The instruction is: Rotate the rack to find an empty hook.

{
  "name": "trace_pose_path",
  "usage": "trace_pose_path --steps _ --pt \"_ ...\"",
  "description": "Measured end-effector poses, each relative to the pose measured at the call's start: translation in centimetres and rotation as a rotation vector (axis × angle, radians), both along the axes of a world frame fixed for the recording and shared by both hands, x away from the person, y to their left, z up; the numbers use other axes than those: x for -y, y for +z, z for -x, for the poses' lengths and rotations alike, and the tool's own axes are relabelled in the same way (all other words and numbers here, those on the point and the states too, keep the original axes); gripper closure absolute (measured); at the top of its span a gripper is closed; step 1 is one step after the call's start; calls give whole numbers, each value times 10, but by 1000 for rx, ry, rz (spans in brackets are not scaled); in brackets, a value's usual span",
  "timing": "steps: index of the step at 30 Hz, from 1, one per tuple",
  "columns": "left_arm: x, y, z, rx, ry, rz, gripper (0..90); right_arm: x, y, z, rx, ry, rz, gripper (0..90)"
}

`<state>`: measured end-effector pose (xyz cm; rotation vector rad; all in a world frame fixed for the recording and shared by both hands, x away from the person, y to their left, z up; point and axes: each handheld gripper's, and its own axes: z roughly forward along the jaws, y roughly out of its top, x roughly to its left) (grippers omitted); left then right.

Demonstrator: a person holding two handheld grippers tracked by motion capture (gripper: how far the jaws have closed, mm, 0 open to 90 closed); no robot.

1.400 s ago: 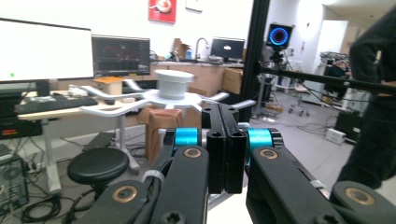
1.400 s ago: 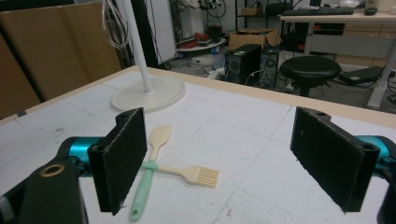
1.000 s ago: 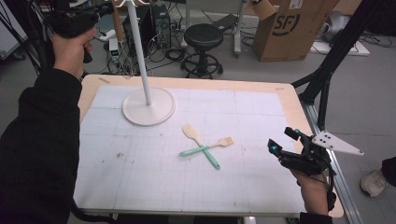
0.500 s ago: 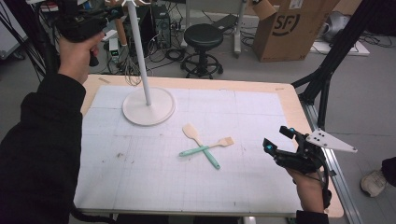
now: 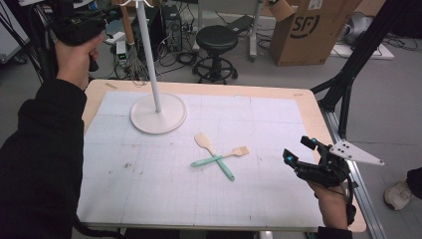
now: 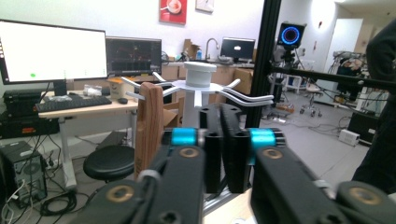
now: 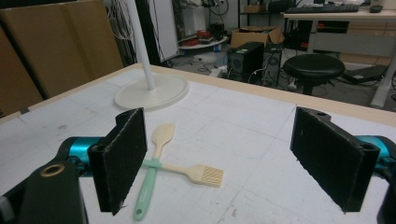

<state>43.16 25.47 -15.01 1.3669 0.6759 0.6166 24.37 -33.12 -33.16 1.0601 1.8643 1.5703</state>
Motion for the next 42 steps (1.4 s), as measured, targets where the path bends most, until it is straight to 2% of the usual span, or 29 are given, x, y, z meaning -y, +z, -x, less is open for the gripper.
trace_pose_path --steps 5,8,11,14,16,18,20,23,31,34,37,42 --pt "-6 -13 18 3 -67 23 773 -3 -3 -3 -1 16 0 176" --pt "-7 -21 34 9 -107 30 634 -4 -8 -5 -7 23 6 176" --pt "-3 -34 52 17 -165 81 471 -6 -15 -7 -16 31 -1 176" --pt "6 -50 69 9 -148 62 289 -8 -25 -10 -35 41 9 175" --pt "11 -62 79 5 -151 44 235 -10 -31 -11 -40 56 20 176" --pt "15 -75 88 5 -149 24 215 -13 -36 -11 -45 66 22 176" --pt "20 -87 94 -11 -159 29 211 -15 -40 -11 -41 71 21 175" --pt "28 -102 103 -15 -163 -7 208 -17 -43 -9 -42 79 19 176" --pt "42 -132 122 -34 -192 -77 199 -15 -50 -2 -40 82 10 175" --pt "43 -142 129 -33 -183 -86 199 -15 -53 1 -42 79 8 175" --pt "42 -150 137 -4 -153 -83 200 -16 -55 3 -37 79 6 175" --pt "39 -164 149 -15 -130 -89 202 -18 -56 5 -34 74 17 175"
